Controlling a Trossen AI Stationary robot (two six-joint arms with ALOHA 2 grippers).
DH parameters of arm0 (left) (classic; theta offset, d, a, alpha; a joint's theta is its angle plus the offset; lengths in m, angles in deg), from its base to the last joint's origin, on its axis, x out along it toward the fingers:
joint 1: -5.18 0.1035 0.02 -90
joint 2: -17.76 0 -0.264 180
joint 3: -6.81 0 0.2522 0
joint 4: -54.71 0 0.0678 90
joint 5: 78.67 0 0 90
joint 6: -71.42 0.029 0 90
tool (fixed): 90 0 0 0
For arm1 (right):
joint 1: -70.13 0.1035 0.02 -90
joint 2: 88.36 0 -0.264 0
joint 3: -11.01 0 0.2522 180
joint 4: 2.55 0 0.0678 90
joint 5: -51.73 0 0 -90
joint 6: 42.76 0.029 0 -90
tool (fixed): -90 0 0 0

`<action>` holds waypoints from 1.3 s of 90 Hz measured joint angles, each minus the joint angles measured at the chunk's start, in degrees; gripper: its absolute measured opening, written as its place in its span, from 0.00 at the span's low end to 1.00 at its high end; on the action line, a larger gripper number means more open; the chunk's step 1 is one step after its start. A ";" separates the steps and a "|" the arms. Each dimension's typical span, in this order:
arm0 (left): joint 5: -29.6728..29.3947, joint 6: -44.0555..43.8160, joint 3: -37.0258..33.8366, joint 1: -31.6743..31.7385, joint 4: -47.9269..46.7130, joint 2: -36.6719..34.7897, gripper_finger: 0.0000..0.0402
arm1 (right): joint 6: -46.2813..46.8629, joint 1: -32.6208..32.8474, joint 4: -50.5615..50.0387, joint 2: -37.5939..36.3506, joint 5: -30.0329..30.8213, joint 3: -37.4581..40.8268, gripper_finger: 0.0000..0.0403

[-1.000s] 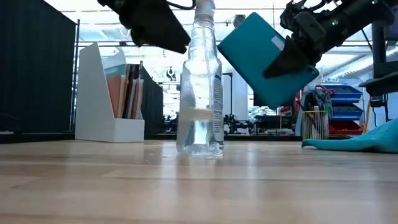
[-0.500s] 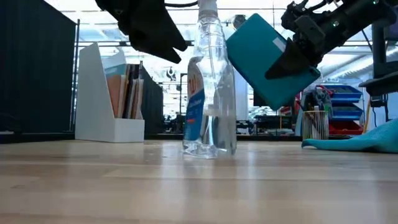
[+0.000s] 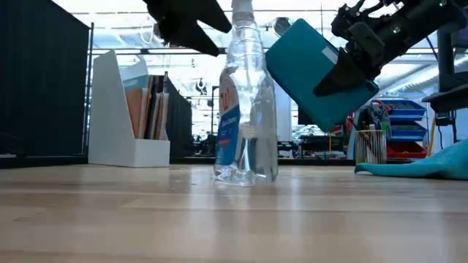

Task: Apply microfiber cloth
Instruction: Spray the back of the tablet with the spray cleaning bottle

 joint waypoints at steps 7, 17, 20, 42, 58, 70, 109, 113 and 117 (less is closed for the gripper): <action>0.00 -0.56 1.25 -0.07 -3.21 -0.02 0.98 | 0.00 0.00 0.05 0.00 0.00 0.00 0.03; -0.36 -2.81 2.08 -0.13 -5.19 -0.04 0.98 | 0.02 0.00 0.12 0.00 0.00 0.00 0.03; -0.07 -4.29 2.10 -0.13 -5.22 -0.04 0.98 | 0.02 0.00 0.14 0.00 0.00 0.00 0.03; 0.84 -2.50 2.10 0.63 -5.63 -0.44 0.98 | 0.00 0.00 0.55 0.02 0.44 0.00 0.03; -12.33 1.06 1.50 -1.87 -2.90 -4.89 0.98 | -0.15 -0.08 0.22 0.02 0.46 0.00 0.03; -15.57 5.37 -4.79 -2.74 8.70 -8.08 0.98 | -0.87 -0.70 0.26 0.02 0.39 0.00 0.03; -3.54 15.80 -16.59 -0.15 37.09 -7.52 0.98 | 2.73 -1.08 0.59 0.02 2.57 -0.02 0.03; -3.50 16.74 -16.59 0.50 37.16 -7.41 0.98 | 3.14 -1.11 0.62 0.02 2.90 -0.02 0.03; -3.50 17.46 -16.59 1.14 37.25 -7.28 0.98 | 3.64 -1.11 0.62 0.02 2.99 -0.02 0.03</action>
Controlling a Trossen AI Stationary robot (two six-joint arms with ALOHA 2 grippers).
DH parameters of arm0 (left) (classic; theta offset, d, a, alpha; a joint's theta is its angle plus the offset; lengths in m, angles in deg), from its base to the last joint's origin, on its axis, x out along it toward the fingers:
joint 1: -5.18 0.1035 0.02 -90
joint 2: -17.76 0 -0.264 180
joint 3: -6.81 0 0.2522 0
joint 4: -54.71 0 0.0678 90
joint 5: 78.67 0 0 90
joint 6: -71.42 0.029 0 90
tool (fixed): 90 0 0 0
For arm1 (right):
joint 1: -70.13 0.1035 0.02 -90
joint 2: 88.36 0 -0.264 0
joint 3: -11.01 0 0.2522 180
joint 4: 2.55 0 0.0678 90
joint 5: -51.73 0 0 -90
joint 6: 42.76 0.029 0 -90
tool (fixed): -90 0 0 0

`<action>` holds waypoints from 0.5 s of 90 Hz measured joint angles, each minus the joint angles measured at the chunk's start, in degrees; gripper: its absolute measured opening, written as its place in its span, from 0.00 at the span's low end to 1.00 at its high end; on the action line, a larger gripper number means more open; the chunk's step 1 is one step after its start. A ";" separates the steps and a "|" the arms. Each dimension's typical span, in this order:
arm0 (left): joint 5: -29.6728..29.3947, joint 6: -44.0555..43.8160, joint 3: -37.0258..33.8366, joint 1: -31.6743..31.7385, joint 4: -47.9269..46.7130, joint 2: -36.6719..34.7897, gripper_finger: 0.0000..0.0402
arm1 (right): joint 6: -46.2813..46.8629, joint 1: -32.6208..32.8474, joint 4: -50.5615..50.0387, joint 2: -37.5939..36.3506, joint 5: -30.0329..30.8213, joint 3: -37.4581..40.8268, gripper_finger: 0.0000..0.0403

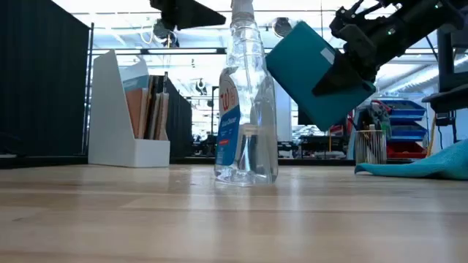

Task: Apply microfiber cloth
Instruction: Spray the back of the tablet with the spray cleaning bottle

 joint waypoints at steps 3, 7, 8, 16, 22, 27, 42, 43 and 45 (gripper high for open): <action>0.00 0.53 0.00 0.54 0.00 0.14 0.98 | 0.41 0.00 0.02 0.00 0.01 0.00 0.03; 0.02 1.13 0.00 0.96 -0.17 0.26 0.98 | 0.96 0.00 0.00 0.00 0.01 0.00 0.03; 0.02 1.24 0.00 1.04 -0.17 0.30 0.98 | 1.10 0.00 0.00 0.00 0.01 0.00 0.03; 1.13 2.01 0.00 2.07 0.32 0.31 0.98 | 2.11 0.00 0.00 0.00 0.01 0.00 0.03; 3.24 1.93 0.00 2.95 0.35 0.34 0.98 | 2.19 0.00 0.02 0.00 0.01 0.00 0.03; 5.33 1.53 0.00 3.77 0.84 1.11 0.98 | 2.19 0.00 0.04 0.00 0.01 0.00 0.03; 9.28 1.12 0.00 5.33 6.65 5.07 0.98 | 2.10 -0.02 0.02 0.00 0.06 0.00 0.03; 9.29 1.12 0.00 5.37 7.02 5.32 0.98 | 2.09 -0.02 0.02 0.00 0.07 0.00 0.03; 9.32 1.12 0.00 5.50 7.78 5.82 0.98 | 2.01 -0.02 0.02 0.00 0.07 0.00 0.03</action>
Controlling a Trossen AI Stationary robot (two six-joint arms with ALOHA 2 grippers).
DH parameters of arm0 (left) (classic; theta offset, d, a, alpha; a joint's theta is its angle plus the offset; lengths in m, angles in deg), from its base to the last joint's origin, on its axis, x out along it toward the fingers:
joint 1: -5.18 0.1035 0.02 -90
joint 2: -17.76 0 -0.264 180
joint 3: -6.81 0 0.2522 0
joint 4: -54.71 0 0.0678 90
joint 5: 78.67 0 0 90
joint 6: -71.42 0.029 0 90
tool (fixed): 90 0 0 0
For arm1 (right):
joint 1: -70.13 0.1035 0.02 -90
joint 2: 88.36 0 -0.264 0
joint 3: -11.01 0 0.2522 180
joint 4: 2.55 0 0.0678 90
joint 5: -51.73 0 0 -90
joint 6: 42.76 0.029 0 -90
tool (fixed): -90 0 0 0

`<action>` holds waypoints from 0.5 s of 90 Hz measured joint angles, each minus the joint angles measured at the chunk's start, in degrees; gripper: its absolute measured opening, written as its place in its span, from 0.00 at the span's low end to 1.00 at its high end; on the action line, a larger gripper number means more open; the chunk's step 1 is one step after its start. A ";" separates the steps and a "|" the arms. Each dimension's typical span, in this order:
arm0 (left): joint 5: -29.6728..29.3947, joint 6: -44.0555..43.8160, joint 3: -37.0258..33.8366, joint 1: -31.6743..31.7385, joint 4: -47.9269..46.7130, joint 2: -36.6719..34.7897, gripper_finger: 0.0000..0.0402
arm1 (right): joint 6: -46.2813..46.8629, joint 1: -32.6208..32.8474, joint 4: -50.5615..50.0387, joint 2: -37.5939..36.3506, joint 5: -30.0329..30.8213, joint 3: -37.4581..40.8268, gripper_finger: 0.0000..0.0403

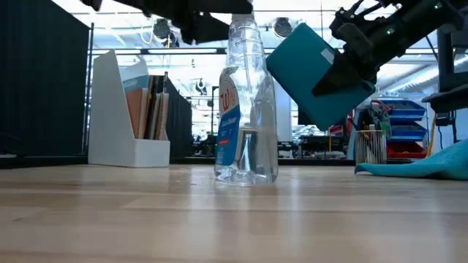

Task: Apply microfiber cloth
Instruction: Spray the back of the tablet with the spray cleaning bottle

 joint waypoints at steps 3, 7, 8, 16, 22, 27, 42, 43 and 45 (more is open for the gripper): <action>0.05 0.00 0.00 0.23 0.95 0.73 0.98 | -0.06 0.00 0.00 0.00 0.02 0.00 0.03; 0.17 -0.01 0.00 0.56 2.50 1.62 0.98 | -0.24 0.00 0.03 0.00 0.03 0.00 0.03; 0.18 -0.01 0.00 0.64 2.94 1.79 0.98 | -0.31 0.00 0.05 0.00 0.02 0.00 0.03; 0.24 0.05 0.00 0.90 5.16 2.54 0.98 | -1.66 0.00 0.67 0.00 0.07 0.00 0.03; 0.22 0.08 0.00 0.88 6.26 2.87 0.98 | -4.70 -0.04 3.46 0.00 0.08 0.00 0.03; 0.24 0.08 0.00 0.86 6.82 3.12 0.98 | -8.48 -0.57 8.07 0.00 -0.07 0.00 0.03; 0.21 -0.06 0.04 0.86 7.04 3.25 0.98 | -19.39 -5.79 19.97 -0.01 -5.69 -0.07 0.03; 0.21 -0.10 0.04 0.86 7.03 3.25 0.98 | -19.82 -6.33 20.57 0.03 -6.76 -0.07 0.03; 0.21 -0.12 0.04 0.86 6.99 3.25 0.98 | -20.61 -7.49 22.00 0.27 -9.09 -0.07 0.03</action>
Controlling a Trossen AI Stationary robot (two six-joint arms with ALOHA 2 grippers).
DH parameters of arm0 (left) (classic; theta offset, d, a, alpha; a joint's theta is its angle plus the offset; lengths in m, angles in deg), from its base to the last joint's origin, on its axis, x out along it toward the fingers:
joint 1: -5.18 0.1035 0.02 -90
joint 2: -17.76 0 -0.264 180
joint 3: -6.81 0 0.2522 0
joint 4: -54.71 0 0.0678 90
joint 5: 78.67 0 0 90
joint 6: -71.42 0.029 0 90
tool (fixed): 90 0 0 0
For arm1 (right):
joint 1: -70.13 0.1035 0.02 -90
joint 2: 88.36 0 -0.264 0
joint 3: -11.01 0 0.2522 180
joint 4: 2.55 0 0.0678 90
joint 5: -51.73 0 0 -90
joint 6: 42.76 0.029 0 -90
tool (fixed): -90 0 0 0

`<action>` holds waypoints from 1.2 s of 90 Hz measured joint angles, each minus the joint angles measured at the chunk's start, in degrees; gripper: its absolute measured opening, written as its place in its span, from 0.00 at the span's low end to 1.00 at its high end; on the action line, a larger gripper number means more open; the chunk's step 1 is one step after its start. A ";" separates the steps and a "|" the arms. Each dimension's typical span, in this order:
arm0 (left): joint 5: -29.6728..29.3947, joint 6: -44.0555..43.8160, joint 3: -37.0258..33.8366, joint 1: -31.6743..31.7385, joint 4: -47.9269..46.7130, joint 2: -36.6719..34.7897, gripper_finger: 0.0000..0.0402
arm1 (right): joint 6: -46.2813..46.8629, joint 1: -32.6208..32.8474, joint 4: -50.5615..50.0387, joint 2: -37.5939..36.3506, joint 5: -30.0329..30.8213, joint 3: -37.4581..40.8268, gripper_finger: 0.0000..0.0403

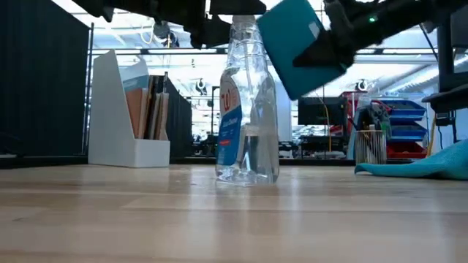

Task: Apply microfiber cloth
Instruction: Spray the back of the tablet with the spray cleaning bottle

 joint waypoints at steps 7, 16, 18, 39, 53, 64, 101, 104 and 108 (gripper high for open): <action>0.10 -0.04 0.00 0.00 -0.02 0.00 0.98 | -1.82 -4.03 5.24 1.48 -7.69 0.00 0.03; 0.79 -1.03 0.00 0.00 -0.15 0.00 0.98 | -4.78 -8.47 11.14 4.96 -15.30 0.00 0.03; 0.95 -1.12 0.00 0.00 -0.21 0.00 0.98 | -5.31 -9.25 12.73 5.93 -17.01 0.00 0.03; 1.55 -1.50 0.00 0.00 -0.28 0.00 0.98 | -10.89 -12.38 16.85 18.61 -28.07 -7.85 0.03; 1.57 -1.53 0.00 0.00 -0.34 0.00 0.97 | -13.05 -12.44 16.14 23.48 -31.83 -13.83 0.03; 1.55 -1.53 0.00 0.00 -0.50 -0.02 0.92 | -13.05 -12.47 15.82 24.58 -33.85 -15.15 0.03; 1.84 -1.50 0.11 0.16 -1.42 -0.11 0.71 | -12.27 -12.46 15.18 24.58 -33.77 -15.15 0.04; 1.38 -1.52 0.13 0.22 -1.79 -0.15 0.72 | -12.26 -12.45 14.92 24.58 -33.79 -15.15 0.04; 0.40 -1.53 0.22 0.30 -2.29 -0.21 0.73 | -12.25 -12.28 14.48 24.58 -33.81 -15.15 0.04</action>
